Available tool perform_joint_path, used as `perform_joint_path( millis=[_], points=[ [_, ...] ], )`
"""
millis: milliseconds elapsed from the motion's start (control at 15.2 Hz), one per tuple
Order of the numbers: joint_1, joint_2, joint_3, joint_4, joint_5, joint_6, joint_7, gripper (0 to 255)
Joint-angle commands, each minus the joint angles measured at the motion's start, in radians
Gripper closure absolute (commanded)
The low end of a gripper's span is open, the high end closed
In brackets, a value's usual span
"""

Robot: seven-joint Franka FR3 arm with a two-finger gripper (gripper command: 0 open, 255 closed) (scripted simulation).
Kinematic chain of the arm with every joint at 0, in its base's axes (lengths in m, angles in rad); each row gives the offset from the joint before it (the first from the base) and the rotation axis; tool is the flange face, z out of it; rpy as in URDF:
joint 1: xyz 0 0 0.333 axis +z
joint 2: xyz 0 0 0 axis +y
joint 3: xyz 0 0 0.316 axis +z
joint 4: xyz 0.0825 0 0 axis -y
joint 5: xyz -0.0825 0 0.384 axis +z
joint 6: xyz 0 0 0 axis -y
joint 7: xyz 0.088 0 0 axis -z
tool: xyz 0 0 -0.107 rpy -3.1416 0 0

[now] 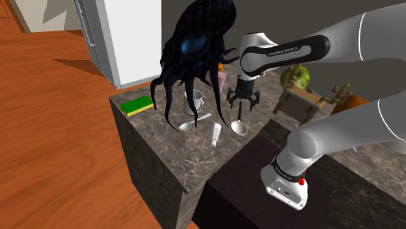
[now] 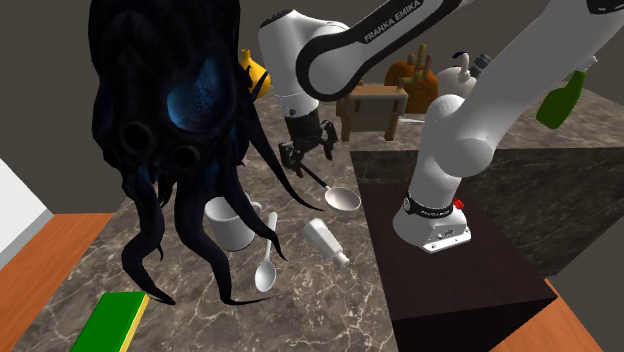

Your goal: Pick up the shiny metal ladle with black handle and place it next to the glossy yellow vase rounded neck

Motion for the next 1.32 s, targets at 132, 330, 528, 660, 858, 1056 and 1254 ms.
perform_joint_path(
  millis=[132,330,528,660,858,1056,1254],
  points=[
    [-0.005,0.022,0.006,-0.043,0.004,0.067,0.018,0],
    [-0.005,0.037,0.008,-0.07,0.005,0.108,0.018,0],
    [-0.005,0.036,0.008,-0.07,0.005,0.108,0.018,0],
    [-0.005,0.037,0.008,-0.07,0.005,0.108,0.018,0],
    [-0.005,0.037,0.008,-0.07,0.005,0.108,0.018,255],
    [-0.005,0.036,0.008,-0.07,0.005,0.108,0.018,255],
    [-0.005,0.036,0.008,-0.07,0.005,0.108,0.018,255]
  ],
)
